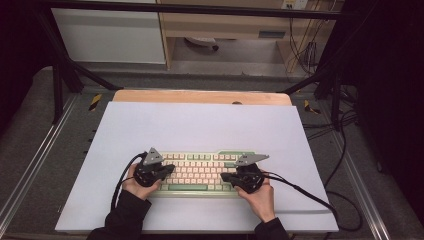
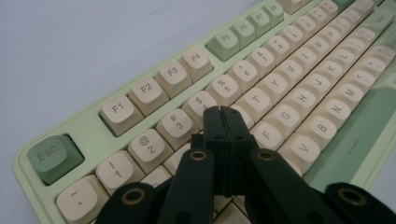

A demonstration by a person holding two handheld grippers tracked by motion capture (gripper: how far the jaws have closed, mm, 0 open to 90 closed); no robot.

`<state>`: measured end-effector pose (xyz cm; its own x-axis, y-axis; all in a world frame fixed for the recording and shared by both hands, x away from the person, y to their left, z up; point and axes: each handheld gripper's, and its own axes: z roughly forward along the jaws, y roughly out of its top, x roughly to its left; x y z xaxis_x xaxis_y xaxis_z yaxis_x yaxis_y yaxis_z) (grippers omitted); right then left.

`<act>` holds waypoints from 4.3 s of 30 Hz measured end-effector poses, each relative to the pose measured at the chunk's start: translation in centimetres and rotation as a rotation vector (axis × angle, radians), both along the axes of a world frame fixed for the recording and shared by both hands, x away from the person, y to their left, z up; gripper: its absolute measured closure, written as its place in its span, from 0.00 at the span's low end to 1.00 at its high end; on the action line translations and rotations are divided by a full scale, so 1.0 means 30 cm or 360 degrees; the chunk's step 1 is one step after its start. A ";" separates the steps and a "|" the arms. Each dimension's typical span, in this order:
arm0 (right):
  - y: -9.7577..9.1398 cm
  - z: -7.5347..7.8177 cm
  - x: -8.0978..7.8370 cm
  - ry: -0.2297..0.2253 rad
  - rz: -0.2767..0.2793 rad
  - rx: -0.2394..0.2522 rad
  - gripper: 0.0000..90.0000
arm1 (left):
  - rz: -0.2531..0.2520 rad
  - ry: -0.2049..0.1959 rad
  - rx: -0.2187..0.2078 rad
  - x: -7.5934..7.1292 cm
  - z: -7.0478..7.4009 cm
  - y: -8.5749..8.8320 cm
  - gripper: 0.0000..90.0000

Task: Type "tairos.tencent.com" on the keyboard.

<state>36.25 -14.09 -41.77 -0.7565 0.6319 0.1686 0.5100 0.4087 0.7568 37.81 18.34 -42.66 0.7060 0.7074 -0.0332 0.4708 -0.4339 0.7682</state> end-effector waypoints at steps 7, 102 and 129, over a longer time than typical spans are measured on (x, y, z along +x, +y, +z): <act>0.000 0.005 -0.003 0.0001 -0.0004 0.0016 1.00 | -0.0028 -0.0014 -0.0013 -0.018 0.022 0.002 1.00; 0.202 0.022 0.016 -0.0024 0.0123 -0.0009 1.00 | 0.0033 -0.0008 -0.0080 -0.087 0.030 0.150 1.00; 0.026 0.007 -0.001 0.0003 -0.0006 0.0012 1.00 | -0.0044 -0.0002 -0.0065 -0.092 0.031 0.064 1.00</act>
